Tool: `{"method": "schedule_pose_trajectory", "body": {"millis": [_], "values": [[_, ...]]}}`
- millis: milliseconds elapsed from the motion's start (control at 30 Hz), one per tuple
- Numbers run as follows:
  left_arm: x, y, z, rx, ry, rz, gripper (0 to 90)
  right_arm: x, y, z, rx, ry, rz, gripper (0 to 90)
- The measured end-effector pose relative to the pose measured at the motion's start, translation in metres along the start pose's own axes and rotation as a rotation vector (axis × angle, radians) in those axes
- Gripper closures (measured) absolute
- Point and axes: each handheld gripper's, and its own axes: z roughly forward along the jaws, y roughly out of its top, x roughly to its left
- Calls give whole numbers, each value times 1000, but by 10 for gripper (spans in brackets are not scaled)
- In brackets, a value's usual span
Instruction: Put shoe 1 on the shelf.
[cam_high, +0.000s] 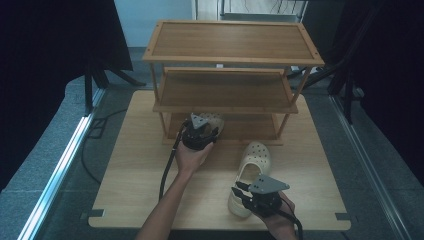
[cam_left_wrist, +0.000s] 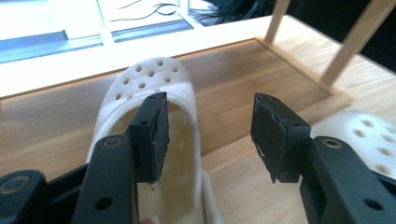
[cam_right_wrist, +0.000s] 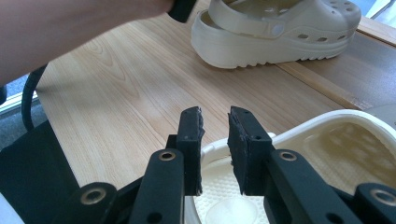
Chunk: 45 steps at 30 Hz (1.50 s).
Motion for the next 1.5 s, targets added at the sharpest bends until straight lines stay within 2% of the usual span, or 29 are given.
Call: {"method": "schedule_pose_trajectory", "body": {"millis": [167, 300, 367, 500, 567, 600, 633, 767, 933, 1067, 1233, 1333, 1500], "values": [[-1, -1, -23, -15, -65, 6, 463, 1, 0, 0, 0, 1, -3, 739], [0, -4, -38, -16, -83, 13, 469, 1, 0, 1, 1, 2, -1, 738], [1, -8, -47, -18, -79, 18, 471, 1, 0, 0, 1, 2, -3, 737], [9, -20, -65, -12, -83, 3, 489, 0, 0, 0, -1, 1, 0, 737], [14, -29, -75, -5, -79, 0, 544, 0, 0, 0, -1, 1, -1, 736], [14, -29, -75, -5, -79, 0, 570, 0, 0, 0, -1, 1, -1, 736], [19, -35, -81, -2, -78, -2, 570, 0, 0, 0, -1, 1, -1, 735], [31, -50, -90, 15, -94, -16, 727, 0, 0, 0, 0, 1, 3, 733], [44, -66, -97, 53, -92, -17, 806, -1, -1, 1, 2, 1, 4, 732], [51, -78, -103, 78, -107, -52, 861, 0, -1, 1, 4, 1, 6, 731], [53, -92, -101, 129, -120, -44, 895, -1, -2, 1, 5, 2, 4, 730], [51, -94, -96, 145, -149, -34, 900, -1, -2, 0, 4, -3, 2, 729], [44, -93, -92, 150, -164, -12, 900, -4, -2, -2, 3, -5, 10, 728]]}}
